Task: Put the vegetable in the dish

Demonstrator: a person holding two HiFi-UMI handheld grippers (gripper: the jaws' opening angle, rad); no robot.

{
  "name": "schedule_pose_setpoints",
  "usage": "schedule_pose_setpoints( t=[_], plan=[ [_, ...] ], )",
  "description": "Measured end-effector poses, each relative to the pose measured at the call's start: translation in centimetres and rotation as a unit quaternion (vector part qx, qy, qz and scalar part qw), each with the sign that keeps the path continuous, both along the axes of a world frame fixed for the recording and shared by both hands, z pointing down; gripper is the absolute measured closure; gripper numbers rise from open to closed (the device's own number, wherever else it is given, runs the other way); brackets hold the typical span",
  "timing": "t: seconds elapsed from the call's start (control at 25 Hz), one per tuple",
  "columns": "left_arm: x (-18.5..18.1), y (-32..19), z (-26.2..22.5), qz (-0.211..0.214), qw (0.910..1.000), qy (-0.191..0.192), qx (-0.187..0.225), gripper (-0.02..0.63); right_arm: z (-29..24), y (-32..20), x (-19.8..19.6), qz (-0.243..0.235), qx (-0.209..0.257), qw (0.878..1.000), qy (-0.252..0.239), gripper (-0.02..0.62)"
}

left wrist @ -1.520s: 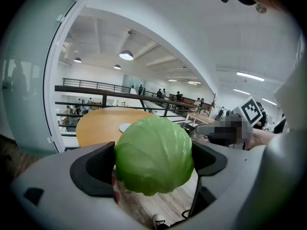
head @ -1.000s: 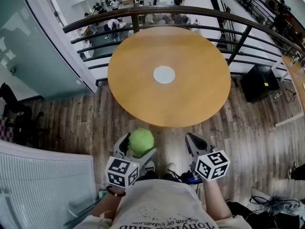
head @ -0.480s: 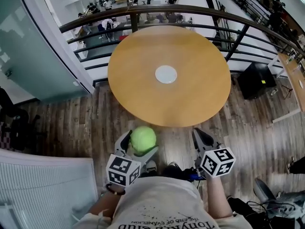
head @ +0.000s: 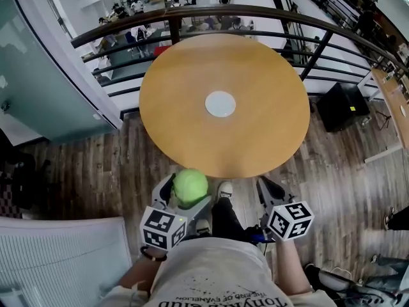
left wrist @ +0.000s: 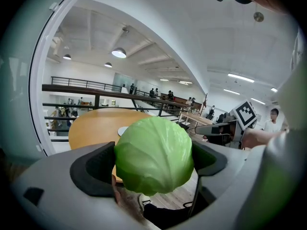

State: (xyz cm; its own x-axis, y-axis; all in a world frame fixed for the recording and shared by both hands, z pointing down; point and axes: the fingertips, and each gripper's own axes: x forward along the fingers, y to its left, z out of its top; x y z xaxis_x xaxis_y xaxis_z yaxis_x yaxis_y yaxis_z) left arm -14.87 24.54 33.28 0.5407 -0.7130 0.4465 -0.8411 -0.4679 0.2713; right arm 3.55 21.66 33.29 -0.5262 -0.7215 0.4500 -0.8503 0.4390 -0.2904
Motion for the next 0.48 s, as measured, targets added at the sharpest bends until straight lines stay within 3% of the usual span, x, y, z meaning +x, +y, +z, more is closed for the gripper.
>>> schedule_pose_setpoints(
  t=[0.48],
  plan=[
    [3.4,-10.8,0.6,-0.02,0.9998,-0.009,-0.001,0.118,0.2,-12.0,2.6,-0.034,0.014,0.999,-0.005,0.571]
  ],
)
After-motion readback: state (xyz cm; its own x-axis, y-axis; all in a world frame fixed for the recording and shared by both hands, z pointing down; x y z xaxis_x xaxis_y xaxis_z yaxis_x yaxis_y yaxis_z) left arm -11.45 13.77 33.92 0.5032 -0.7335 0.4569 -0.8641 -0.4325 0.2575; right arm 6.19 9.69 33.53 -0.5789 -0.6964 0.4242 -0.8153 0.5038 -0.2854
